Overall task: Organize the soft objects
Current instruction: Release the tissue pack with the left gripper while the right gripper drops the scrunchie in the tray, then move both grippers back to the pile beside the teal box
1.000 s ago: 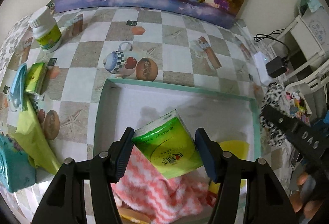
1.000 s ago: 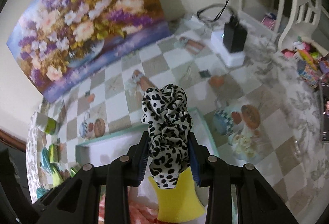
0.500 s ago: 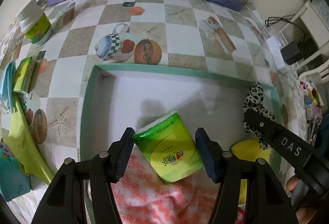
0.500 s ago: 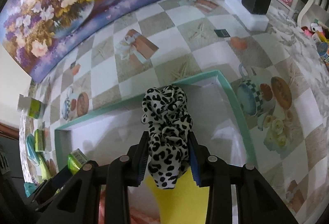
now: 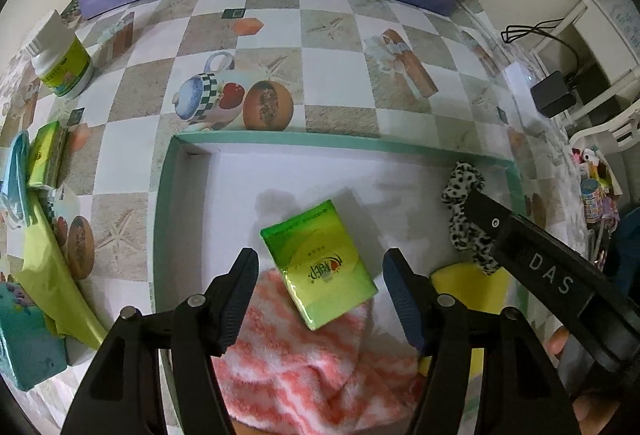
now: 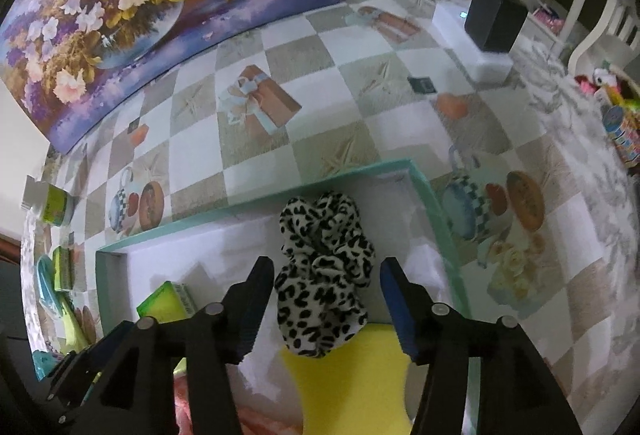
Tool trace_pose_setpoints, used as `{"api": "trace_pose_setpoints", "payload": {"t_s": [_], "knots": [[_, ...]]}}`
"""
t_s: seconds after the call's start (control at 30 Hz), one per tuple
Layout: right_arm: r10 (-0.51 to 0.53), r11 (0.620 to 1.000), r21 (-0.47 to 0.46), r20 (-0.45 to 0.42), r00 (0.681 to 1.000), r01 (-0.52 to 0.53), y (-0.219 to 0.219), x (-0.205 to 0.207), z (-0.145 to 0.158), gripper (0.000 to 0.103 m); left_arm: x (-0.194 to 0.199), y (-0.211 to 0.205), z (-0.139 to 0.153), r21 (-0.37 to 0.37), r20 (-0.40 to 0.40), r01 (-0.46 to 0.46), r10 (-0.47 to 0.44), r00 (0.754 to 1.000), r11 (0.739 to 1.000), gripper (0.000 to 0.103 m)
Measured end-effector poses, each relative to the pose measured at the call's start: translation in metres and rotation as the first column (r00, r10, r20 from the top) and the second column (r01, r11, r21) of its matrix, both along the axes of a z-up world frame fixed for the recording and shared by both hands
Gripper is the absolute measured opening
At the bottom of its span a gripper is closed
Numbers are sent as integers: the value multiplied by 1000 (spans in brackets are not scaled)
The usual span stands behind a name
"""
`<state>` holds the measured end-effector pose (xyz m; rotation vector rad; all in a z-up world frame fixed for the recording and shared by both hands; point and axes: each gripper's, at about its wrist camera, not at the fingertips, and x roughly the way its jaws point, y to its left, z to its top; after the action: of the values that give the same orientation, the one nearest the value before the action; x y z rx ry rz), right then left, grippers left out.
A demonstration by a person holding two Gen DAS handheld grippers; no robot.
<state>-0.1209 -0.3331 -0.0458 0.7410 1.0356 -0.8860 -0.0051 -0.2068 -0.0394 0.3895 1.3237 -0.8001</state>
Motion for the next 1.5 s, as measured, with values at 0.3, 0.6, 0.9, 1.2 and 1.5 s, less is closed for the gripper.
{"api": "trace_pose_setpoints", "payload": {"t_s": [0.3, 0.6, 0.9, 1.2, 1.5], "knots": [[-1, 994, -105, 26, 1000, 4, 5, -8, 57, 63, 12, 15, 47, -58, 58, -48, 51, 997, 997, 67], [-12, 990, -139, 24, 1000, 15, 11, -12, 84, 67, 28, 30, 68, -78, 111, -91, 99, 989, 993, 84], [-13, 994, -107, -18, 1000, 11, 14, -2, 67, 86, 52, 46, 48, -37, 141, -198, 201, 969, 980, 92], [-26, 993, -112, -6, 1000, 25, 14, -1, 67, 103, 78, 67, 32, 9, 110, -294, 291, 950, 956, 92], [-31, 992, -123, -25, 999, 28, 19, 3, 74, 103, 93, 85, 44, -19, 53, -326, 327, 944, 945, 92]]}}
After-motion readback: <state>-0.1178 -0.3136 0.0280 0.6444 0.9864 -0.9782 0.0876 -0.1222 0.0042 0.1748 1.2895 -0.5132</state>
